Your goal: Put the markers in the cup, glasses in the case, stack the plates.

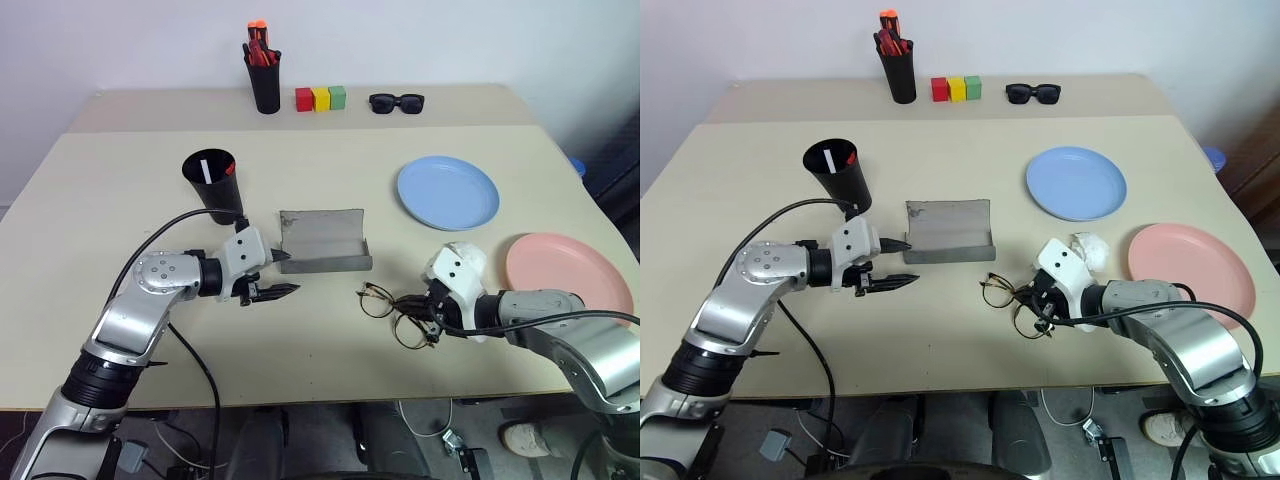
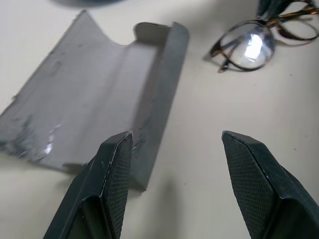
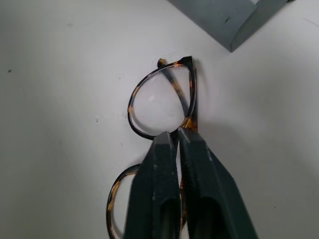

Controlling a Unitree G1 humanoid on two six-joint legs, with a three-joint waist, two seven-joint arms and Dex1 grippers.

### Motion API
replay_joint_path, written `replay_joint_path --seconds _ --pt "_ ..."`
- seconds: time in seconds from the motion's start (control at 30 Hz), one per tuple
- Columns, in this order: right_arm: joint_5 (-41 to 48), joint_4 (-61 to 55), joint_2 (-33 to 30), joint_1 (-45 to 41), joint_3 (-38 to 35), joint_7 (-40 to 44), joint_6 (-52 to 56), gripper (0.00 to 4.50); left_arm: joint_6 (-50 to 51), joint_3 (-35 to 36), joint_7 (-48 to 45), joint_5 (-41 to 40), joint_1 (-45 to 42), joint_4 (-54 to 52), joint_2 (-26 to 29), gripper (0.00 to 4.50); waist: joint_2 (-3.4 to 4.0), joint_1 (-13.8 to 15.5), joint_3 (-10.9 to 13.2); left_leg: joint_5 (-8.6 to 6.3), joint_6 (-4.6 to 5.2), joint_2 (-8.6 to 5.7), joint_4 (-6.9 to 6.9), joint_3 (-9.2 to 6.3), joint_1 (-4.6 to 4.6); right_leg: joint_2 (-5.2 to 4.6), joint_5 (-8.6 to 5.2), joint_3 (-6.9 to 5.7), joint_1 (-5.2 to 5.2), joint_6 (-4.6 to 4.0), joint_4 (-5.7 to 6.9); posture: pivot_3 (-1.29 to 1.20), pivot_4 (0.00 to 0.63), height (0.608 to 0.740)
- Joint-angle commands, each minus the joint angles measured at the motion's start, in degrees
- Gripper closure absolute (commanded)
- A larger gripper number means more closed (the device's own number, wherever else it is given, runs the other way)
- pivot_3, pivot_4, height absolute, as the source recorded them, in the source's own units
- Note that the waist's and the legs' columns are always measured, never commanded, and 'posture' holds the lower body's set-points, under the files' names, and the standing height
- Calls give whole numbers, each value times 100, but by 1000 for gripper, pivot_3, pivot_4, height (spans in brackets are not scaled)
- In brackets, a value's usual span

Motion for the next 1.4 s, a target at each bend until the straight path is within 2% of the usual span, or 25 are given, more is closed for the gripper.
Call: replay_joint_path --seconds 0.03,0.23,0.33,0.57,0.77,0.87,1.1,1.13,1.4 --pt "-16 -285 -118 -219 -87 36 -185 4474 46 257 103 -127 122 -176 121 1585 0 -13 0 0 0 0 0 0 0 0 0 0 0 0 0 0 150 740" --pt "113 -483 -436 -212 -141 313 -233 4474 24 422 139 -206 510 -343 344 1585 0 -10 0 0 0 2 -3 0 1 0 0 0 -1 0 0 0 150 740" --pt "92 -547 -532 -141 -149 329 -241 3627 66 413 65 -316 638 -538 407 1585 0 17 0 0 0 1 0 1 -1 -1 -2 0 0 -3 -2 0 150 740" --pt "-60 -494 -629 -7 -16 202 -152 69 90 205 -92 -510 781 -875 425 1585 0 14 0 0 0 2 0 2 1 -1 -2 0 0 -5 -2 0 150 740" --pt "-227 -223 -445 -59 164 -82 -97 69 58 -9 -23 -480 788 -996 333 1585 0 4 0 0 0 2 0 2 1 0 -3 0 0 -6 -1 0 150 740" --pt "-228 -149 -390 -99 201 -142 -72 882 43 -31 11 -486 824 -1016 323 1585 0 2 0 0 0 2 0 2 1 -1 -3 0 0 -6 -1 0 150 740" --pt "-196 -201 -447 -132 214 -96 -20 4386 6 7 53 -492 934 -1045 375 1585 0 1 0 0 0 2 0 2 1 -1 -3 0 0 -6 -1 0 150 740" --pt "-192 -246 -487 -146 207 -56 -46 4488 -8 14 55 -488 946 -1034 382 1585 0 2 -1 0 0 2 0 2 1 0 -3 0 0 -6 -1 0 150 740" --pt "-427 -342 -550 -668 233 -16 -350 4488 -4 400 385 -493 1132 -832 373 1585 0 -26 -1 0 0 2 0 3 4 0 -3 1 0 -7 -1 0 150 740"
